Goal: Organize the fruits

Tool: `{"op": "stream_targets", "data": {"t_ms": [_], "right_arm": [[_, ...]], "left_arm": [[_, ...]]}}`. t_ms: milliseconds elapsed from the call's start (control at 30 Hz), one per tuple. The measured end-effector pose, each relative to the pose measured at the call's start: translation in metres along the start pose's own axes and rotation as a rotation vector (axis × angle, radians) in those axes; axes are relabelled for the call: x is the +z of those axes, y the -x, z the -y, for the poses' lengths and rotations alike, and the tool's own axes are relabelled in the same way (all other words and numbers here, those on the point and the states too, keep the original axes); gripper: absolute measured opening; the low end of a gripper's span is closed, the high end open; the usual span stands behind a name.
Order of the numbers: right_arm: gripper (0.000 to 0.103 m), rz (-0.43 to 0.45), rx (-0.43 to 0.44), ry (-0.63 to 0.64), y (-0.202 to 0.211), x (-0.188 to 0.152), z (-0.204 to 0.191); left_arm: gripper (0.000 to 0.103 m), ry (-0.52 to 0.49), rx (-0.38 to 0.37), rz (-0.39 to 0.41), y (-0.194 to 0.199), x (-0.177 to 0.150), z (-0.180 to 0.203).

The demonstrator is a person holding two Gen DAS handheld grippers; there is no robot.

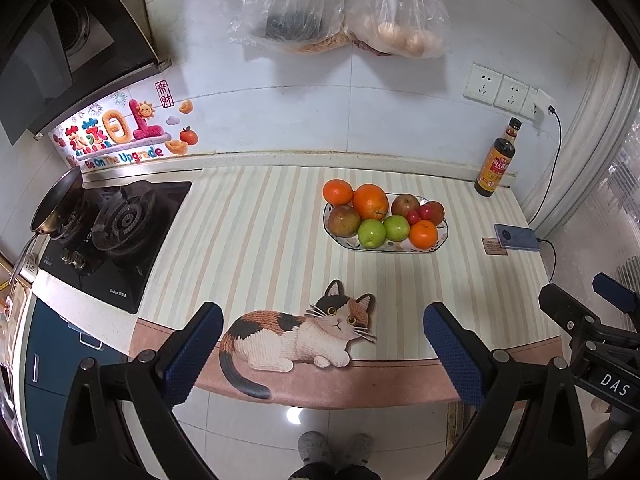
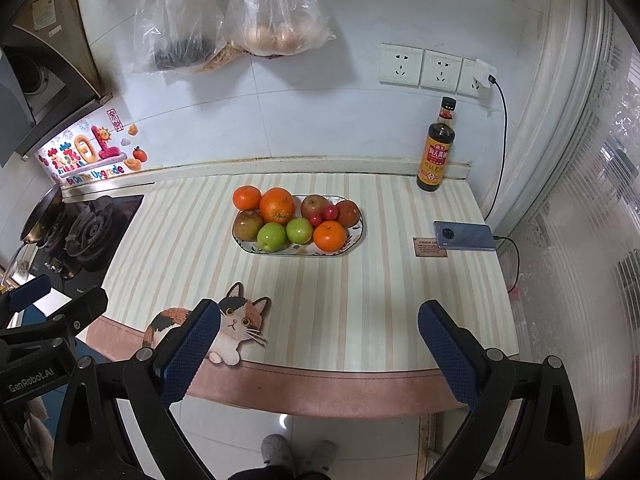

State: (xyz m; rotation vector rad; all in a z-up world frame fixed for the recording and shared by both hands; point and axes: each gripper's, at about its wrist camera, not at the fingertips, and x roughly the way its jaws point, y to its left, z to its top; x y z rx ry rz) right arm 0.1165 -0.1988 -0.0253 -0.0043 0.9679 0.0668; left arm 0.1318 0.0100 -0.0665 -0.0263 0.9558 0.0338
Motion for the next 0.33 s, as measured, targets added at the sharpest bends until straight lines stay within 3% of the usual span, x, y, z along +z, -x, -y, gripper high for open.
{"op": "stream_targets", "data": {"t_ms": [333], "right_arm": [[0.101, 0.002, 0.005, 0.001, 0.0025, 0.0001, -0.0003]], "left_arm": [[0.103, 0.009, 0.005, 0.01, 0.0061, -0.0023, 0.0004]]}}
